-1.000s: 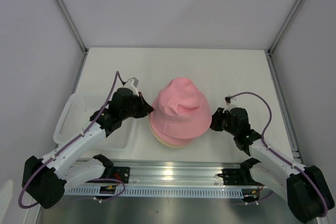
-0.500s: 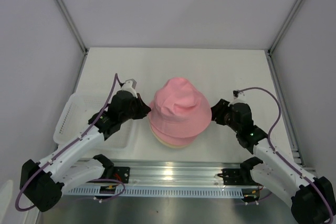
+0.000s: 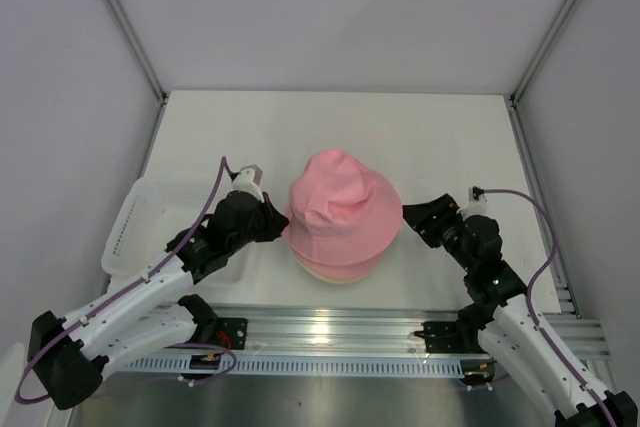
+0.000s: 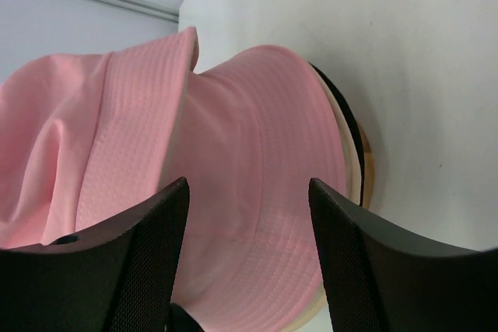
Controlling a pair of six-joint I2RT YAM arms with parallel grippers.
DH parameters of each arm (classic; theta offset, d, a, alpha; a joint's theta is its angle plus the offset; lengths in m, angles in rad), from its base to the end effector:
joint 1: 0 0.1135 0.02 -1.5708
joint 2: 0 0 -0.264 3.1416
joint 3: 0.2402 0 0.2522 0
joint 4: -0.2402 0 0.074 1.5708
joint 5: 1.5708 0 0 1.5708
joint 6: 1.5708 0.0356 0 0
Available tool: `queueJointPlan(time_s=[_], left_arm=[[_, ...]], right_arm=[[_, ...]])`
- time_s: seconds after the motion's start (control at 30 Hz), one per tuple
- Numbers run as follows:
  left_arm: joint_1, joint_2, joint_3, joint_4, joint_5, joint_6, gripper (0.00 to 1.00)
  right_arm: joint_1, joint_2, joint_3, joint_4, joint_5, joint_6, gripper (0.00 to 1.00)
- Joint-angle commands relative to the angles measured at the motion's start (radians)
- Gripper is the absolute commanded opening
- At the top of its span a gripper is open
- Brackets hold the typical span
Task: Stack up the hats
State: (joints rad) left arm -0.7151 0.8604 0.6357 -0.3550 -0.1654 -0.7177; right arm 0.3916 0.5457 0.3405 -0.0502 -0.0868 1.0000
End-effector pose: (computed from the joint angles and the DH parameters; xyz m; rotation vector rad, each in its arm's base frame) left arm 0.1483 -0.1210 0.2578 -0.1020 2.2124 -0.6471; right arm 0.1396 0.0610 0.2317 0.5238 1.8876 1.0346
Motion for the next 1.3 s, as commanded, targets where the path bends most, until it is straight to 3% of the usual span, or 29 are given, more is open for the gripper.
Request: queueJointPlan(time_s=[0.0, 0.3, 0.43, 0.8, 0.97, 1.07, 1.1, 1.13, 1.2, 1.27], left_arm=[[-0.047, -0.031, -0.016, -0.009, -0.072, -0.038, 0.01], [-0.095, -0.057, -0.021, -0.038, -0.123, -0.055, 0.01], [-0.103, -0.067, -0.024, -0.048, -0.137, -0.06, 0.01], [-0.119, -0.064, -0.005, -0.064, -0.158, -0.062, 0.01], [-0.121, -0.057, 0.012, -0.073, -0.169, -0.052, 0.01], [-0.122, -0.057, 0.025, -0.082, -0.178, -0.051, 0.01], [-0.122, -0.061, 0.033, -0.091, -0.186, -0.051, 0.01], [-0.122, -0.064, 0.035, -0.096, -0.192, -0.049, 0.01], [-0.122, -0.081, 0.047, -0.104, -0.21, -0.045, 0.01], [-0.122, -0.092, 0.073, -0.116, -0.226, -0.034, 0.01]], right_arm=[[0.012, -0.085, -0.084, 0.148, -0.042, 0.169, 0.66], [0.047, -0.299, -0.071, -0.057, 0.123, 0.218, 0.67], [0.047, -0.354, -0.083, -0.018, 0.136, 0.213, 0.67], [0.062, -0.16, -0.143, 0.301, 0.035, 0.229, 0.68], [0.084, -0.038, -0.103, 0.381, -0.007, 0.198, 0.63], [0.089, -0.013, -0.086, 0.385, -0.013, 0.178, 0.43], [0.09, -0.021, -0.08, 0.366, -0.01, 0.172, 0.22], [0.092, -0.027, -0.075, 0.366, -0.01, 0.164, 0.14], [0.09, -0.044, -0.064, 0.34, -0.014, 0.144, 0.0], [0.09, -0.069, -0.06, 0.319, -0.019, 0.134, 0.0]])
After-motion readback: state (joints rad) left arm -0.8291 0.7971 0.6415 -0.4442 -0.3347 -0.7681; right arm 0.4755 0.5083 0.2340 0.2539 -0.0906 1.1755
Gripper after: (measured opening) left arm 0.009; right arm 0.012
